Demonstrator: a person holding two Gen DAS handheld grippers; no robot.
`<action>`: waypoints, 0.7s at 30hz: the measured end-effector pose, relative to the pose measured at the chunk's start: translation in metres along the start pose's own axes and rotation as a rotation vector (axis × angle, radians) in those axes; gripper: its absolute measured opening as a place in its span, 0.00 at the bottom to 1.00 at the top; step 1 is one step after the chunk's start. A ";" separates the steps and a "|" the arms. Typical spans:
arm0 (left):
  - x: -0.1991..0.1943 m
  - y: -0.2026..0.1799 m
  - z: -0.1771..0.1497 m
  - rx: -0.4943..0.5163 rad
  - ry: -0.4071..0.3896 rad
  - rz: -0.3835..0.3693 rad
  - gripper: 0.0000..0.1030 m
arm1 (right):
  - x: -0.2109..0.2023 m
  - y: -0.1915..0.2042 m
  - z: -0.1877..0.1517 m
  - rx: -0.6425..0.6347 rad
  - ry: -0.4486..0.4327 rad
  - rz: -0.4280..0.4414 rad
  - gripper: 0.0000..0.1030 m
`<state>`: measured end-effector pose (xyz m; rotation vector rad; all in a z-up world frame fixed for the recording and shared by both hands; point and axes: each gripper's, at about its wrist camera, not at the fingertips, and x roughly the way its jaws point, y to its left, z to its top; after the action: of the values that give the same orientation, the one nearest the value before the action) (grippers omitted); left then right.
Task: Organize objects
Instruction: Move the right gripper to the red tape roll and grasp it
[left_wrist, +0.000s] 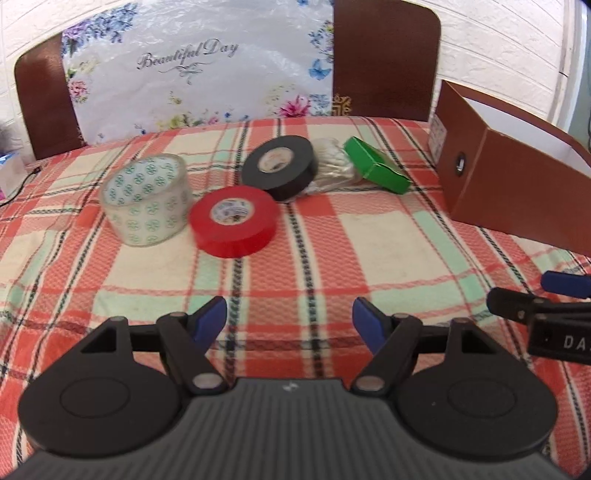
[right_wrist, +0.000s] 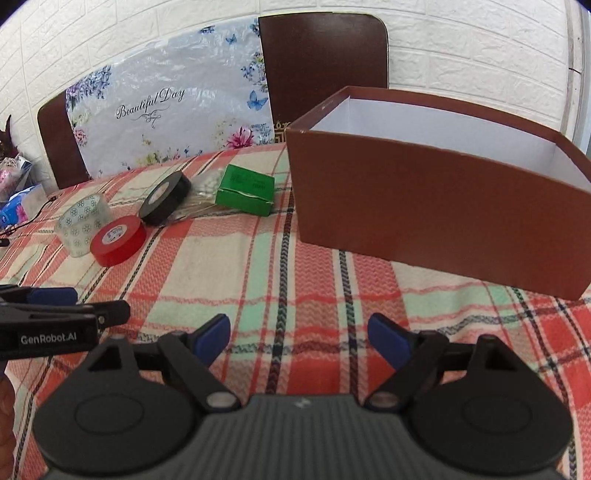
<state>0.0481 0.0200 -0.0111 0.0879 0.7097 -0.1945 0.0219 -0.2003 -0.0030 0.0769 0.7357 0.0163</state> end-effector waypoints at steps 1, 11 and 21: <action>0.000 0.004 -0.001 0.002 -0.010 0.015 0.74 | 0.001 0.001 0.000 -0.002 0.005 -0.001 0.83; 0.014 0.095 -0.015 -0.108 -0.047 0.222 0.81 | 0.017 0.030 0.001 -0.071 0.055 0.023 0.84; 0.002 0.147 -0.034 -0.389 -0.180 0.080 0.87 | 0.053 0.145 0.016 -0.359 -0.026 0.242 0.85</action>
<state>0.0582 0.1689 -0.0355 -0.2697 0.5524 0.0147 0.0742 -0.0544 -0.0159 -0.1772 0.6843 0.3768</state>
